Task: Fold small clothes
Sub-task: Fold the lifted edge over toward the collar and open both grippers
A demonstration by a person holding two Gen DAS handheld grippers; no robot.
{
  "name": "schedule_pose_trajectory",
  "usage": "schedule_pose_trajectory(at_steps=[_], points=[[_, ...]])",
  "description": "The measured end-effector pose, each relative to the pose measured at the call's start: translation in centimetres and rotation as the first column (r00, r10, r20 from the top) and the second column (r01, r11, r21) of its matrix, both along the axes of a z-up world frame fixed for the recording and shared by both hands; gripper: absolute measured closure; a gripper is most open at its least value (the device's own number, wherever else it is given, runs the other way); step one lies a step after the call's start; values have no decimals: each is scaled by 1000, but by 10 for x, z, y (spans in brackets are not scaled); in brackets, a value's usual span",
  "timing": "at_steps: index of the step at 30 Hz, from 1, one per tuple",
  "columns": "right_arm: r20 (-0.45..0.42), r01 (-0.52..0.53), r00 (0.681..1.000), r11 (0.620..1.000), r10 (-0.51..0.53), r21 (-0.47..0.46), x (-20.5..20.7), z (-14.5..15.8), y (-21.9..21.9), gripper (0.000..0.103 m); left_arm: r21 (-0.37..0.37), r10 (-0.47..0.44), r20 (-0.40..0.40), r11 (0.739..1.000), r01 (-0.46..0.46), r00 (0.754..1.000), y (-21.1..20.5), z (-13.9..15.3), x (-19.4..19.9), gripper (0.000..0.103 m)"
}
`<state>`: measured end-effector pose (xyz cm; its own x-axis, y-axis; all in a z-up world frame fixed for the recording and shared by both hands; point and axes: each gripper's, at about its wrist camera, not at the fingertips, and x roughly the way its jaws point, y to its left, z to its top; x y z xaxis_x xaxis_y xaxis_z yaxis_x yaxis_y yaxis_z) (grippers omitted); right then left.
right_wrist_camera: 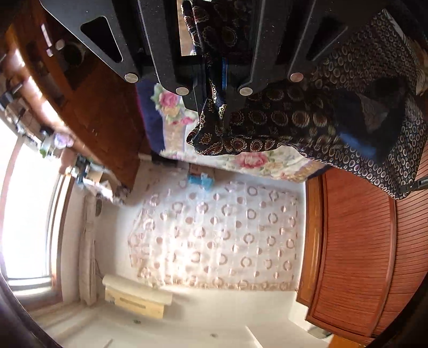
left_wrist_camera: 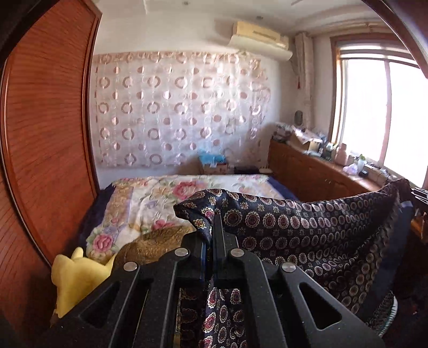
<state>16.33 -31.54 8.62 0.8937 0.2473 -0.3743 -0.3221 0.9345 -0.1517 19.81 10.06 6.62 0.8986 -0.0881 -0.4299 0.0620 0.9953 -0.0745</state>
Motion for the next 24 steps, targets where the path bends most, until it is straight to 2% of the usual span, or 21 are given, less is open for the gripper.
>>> schedule_pose_trajectory(at_steps=[2,4,5,6,7,10,13,15,21,24], points=[[-53,6,999,1000,-6,0,19,-17,14,93,0,4,-68,1000,-4,998,0,-23,17,96],[-161,15,987,1000,-17,-13,42,-48,27,78,-6,4,-156,1000,-5,988,4,-53,31,85],[-186,27,982,999,-31,-20,49,-57,31,65,0,5,-179,1000,-5,984,4,-64,33,81],[-219,35,975,999,-40,-28,55,-73,35,62,14,9,-195,1000,-6,981,4,-75,34,70],[-240,34,970,999,-41,-32,56,-84,38,62,18,10,-202,1000,-6,979,2,-81,31,59],[-280,30,959,999,-40,-39,63,-100,48,61,26,-6,-242,1000,12,970,-1,-98,22,48],[-301,14,953,1000,-21,-25,64,-104,54,60,49,-25,-254,998,38,967,-9,-108,3,31],[-308,5,951,1000,-8,-11,56,-105,50,59,45,-36,-255,998,49,966,-14,-111,-9,27],[-317,-20,948,1000,26,24,33,-117,36,59,-3,-37,-246,999,37,968,-16,-125,-46,27],[-327,-18,944,999,30,41,26,-122,24,59,-21,-42,-266,999,38,963,-16,-137,-62,27]])
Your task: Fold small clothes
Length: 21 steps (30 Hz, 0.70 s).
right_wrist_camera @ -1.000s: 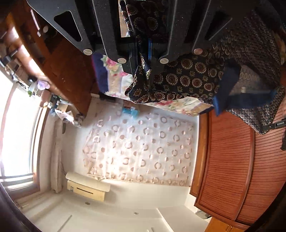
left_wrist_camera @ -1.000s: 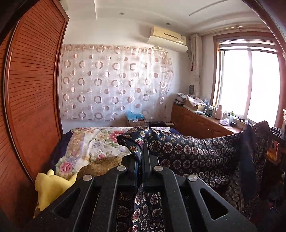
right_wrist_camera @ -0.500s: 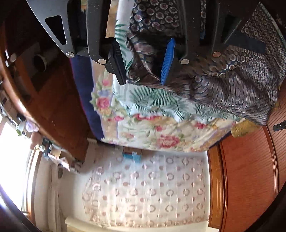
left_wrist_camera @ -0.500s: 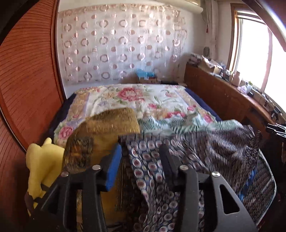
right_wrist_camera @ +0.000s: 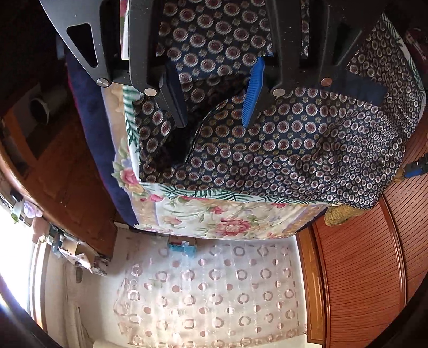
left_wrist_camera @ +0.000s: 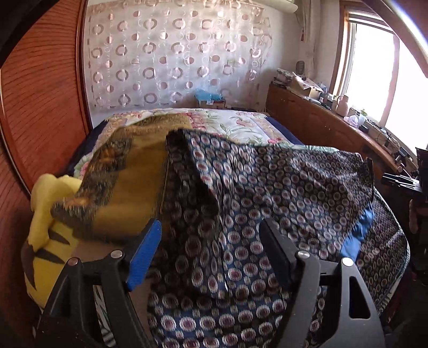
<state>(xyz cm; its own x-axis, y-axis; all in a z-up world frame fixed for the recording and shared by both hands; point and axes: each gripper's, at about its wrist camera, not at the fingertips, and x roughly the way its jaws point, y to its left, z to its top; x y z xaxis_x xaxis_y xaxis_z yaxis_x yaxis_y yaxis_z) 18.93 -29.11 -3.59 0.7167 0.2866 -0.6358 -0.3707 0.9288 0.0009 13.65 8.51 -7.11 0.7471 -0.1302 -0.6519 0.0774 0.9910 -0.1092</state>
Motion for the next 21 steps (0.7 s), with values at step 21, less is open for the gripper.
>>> schedule_pose_trajectory(at_steps=[21], points=[[-180,-71,981,997,73,18,22,-53,23,59,17,21,-95,1000,-19,995,-5,-48,-6,27]])
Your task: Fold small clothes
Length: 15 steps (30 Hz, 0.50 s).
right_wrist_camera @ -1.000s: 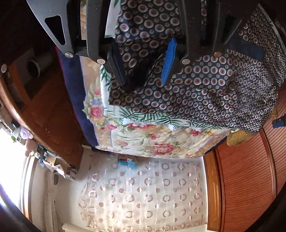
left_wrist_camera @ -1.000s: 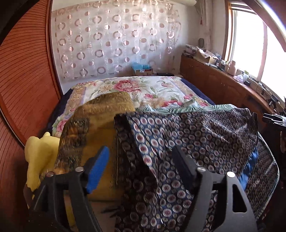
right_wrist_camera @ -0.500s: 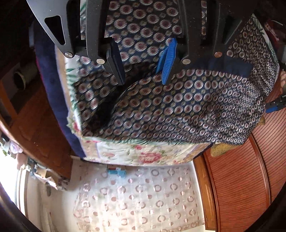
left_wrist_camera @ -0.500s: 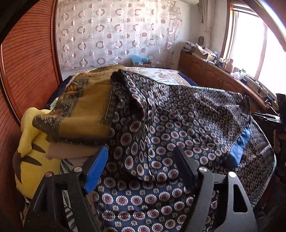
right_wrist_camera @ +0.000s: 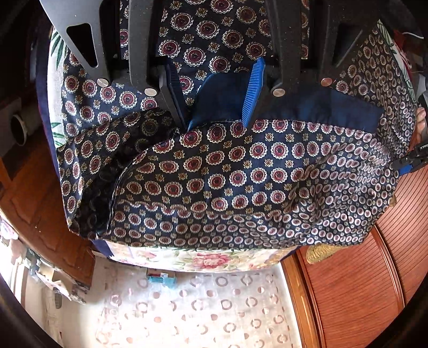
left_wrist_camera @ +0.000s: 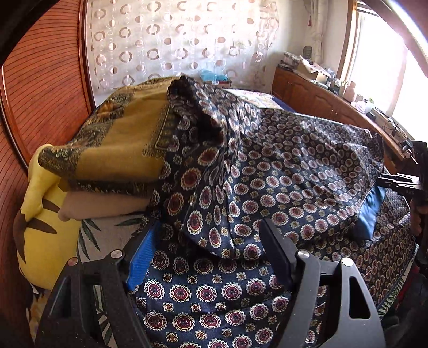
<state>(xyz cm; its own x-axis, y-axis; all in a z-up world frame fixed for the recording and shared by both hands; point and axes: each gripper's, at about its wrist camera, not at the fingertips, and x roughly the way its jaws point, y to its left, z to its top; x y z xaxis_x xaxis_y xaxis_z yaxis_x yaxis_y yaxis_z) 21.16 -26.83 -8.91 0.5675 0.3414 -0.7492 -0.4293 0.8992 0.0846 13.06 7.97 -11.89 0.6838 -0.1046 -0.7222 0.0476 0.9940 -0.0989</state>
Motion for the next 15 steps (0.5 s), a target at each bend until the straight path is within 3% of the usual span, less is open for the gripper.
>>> schedule_pose_trajectory(at_steps=[5,8,11,15], points=[[15,0,1000,1000,1,-13,1,-1,1,59,11,5,-40,1000,-4,999,-1,-12,6,27],[30,-5,1000,999,6,-35,1,-7,11,69,6,7,-50,1000,-7,999,0,-14,8,27],[33,-23,999,999,24,-33,-1,-8,12,94,25,8,-54,1000,-7,999,-2,-14,8,27],[46,-48,998,999,49,-16,-10,-6,12,100,51,9,-59,999,-6,998,-5,-15,10,26]])
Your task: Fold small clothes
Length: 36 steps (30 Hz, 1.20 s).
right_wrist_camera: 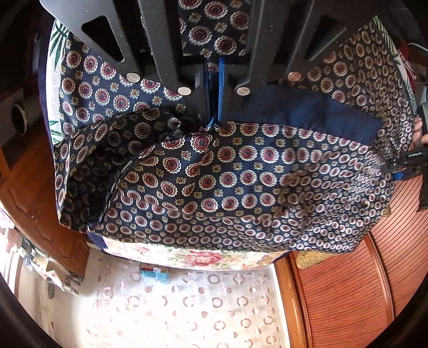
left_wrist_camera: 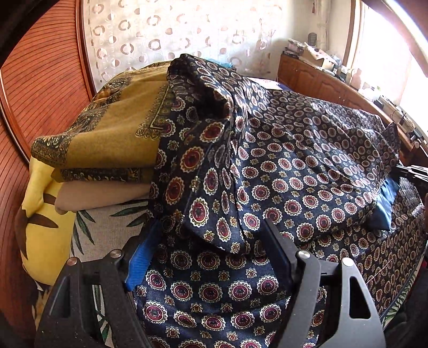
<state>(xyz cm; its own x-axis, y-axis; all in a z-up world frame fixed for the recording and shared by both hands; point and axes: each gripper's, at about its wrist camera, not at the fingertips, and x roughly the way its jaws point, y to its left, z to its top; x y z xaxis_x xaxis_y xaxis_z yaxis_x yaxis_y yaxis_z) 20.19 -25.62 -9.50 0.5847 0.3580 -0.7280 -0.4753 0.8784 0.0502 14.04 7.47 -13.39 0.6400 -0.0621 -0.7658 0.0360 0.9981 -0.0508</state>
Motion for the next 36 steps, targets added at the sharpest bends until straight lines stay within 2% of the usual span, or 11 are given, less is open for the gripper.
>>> schedule_pose_trajectory(at_steps=[8,14,16,17,21,28,31,36], points=[[42,-22,999,997,19,72,-49,18,-16,100,2,0,-2,1000,0,1000,1,0,2,26],[-3,-12,1000,996,12,88,-78,10,-24,100,1,0,-2,1000,0,1000,1,0,2,26],[-5,-14,1000,996,15,83,-84,10,-27,95,2,0,-2,1000,0,1000,1,0,2,26],[0,-9,1000,997,9,80,-88,10,-30,88,2,0,-2,1000,0,1000,1,0,2,26],[43,44,998,996,-47,76,-93,22,-49,62,4,0,-2,1000,0,1000,1,0,2,26],[101,200,974,980,-201,18,-84,25,-87,60,7,3,-3,1000,-3,1000,0,-1,4,26],[89,280,956,960,-278,-7,-75,15,-102,60,12,5,-4,1000,-5,1000,0,-2,4,26],[22,340,940,940,-341,34,-62,0,-117,60,17,7,-5,1000,-7,1000,-2,-3,6,26]])
